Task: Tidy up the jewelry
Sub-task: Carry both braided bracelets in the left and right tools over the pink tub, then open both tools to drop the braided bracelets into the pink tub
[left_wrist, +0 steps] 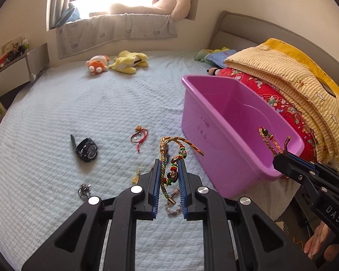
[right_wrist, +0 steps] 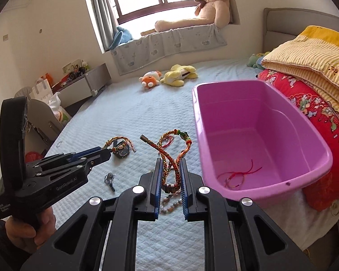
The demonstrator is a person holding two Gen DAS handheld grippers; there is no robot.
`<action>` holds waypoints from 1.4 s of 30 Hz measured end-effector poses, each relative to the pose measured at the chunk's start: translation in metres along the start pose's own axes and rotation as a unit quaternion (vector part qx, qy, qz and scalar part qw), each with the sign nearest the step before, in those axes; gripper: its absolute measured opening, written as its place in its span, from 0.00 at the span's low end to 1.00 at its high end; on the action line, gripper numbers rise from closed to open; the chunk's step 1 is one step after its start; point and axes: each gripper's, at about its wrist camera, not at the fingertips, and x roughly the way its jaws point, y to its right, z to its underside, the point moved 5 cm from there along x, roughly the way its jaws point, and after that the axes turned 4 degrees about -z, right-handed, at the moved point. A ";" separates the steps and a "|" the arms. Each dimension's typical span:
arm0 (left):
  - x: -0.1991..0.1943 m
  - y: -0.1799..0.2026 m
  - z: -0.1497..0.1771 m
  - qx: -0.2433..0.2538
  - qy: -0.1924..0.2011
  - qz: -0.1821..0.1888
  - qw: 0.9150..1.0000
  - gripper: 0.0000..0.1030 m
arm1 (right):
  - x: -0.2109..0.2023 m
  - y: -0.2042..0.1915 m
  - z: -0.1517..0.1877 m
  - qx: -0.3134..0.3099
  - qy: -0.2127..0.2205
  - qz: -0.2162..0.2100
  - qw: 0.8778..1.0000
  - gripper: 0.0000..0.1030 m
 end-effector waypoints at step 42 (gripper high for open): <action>0.135 0.152 -0.060 0.066 -0.104 0.018 0.992 0.15 | 0.047 0.182 -0.040 0.121 -0.079 0.068 0.987 0.14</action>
